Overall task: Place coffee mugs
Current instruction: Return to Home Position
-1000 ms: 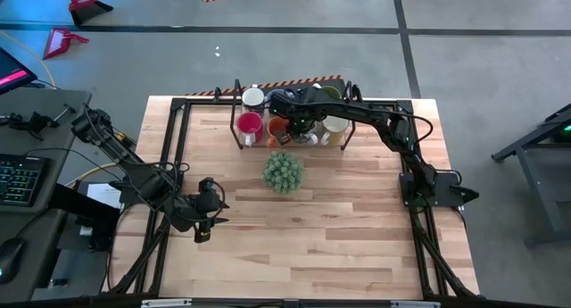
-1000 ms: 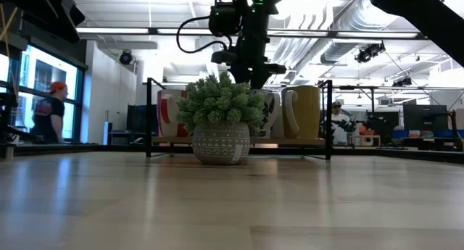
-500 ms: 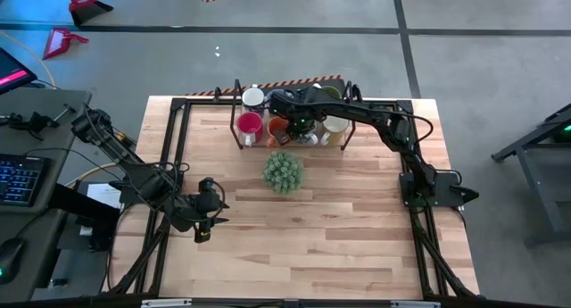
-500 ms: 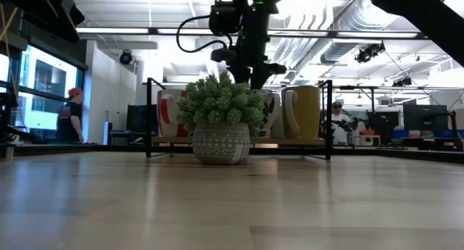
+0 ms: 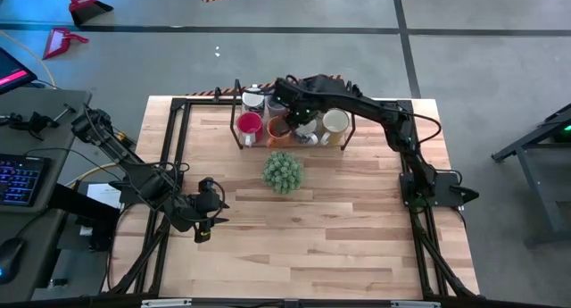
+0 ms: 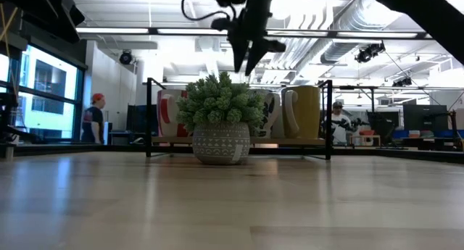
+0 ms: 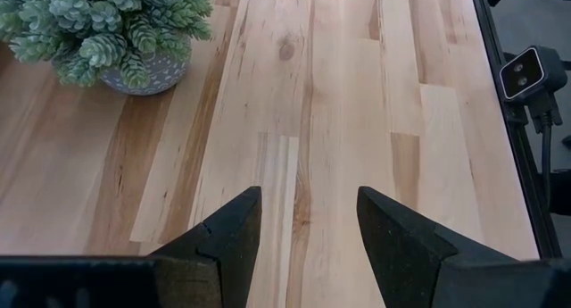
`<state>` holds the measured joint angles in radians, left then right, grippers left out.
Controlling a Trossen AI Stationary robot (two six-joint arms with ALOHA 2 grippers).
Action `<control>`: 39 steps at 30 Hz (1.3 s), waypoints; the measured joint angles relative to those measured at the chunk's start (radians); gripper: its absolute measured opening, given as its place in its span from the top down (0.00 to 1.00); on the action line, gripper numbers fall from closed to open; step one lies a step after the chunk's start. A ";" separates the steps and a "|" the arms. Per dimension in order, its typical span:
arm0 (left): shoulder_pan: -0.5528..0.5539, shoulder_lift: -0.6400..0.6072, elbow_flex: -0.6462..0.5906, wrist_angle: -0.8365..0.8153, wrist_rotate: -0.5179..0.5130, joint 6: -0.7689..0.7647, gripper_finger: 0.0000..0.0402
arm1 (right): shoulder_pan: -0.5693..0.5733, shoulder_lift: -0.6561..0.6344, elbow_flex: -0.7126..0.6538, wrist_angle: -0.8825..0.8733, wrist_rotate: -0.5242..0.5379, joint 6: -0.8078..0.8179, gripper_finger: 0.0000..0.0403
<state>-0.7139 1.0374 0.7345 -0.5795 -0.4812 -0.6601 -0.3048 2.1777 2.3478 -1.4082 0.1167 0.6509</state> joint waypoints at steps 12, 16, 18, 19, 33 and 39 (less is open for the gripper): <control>0.000 0.000 0.000 -0.004 -0.001 0.046 0.57 | 0.243 -0.098 -0.016 -0.173 0.249 -0.272 0.73; 0.000 -0.006 0.000 -0.035 0.000 0.060 0.57 | 0.332 -0.163 -0.092 -0.164 0.308 -0.266 0.73; 0.000 -0.010 -0.001 -0.057 0.001 0.048 0.57 | 0.370 -0.214 -0.175 -0.158 0.361 -0.217 0.73; 0.000 -0.011 -0.001 -0.062 0.007 0.039 0.57 | 0.390 -0.243 -0.226 -0.164 0.366 -0.191 0.73; 0.000 -0.050 -0.001 -0.075 -0.074 -0.087 0.57 | 0.740 -0.898 -1.236 0.335 0.444 0.343 0.73; 0.000 -0.173 -0.001 -0.108 -0.288 -0.101 0.57 | 0.823 -1.177 -1.529 0.681 0.508 0.210 0.73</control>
<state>-0.7136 0.8649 0.7338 -0.6870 -0.7696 -0.7611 0.5179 1.0004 0.8184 -0.7270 0.6250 0.8607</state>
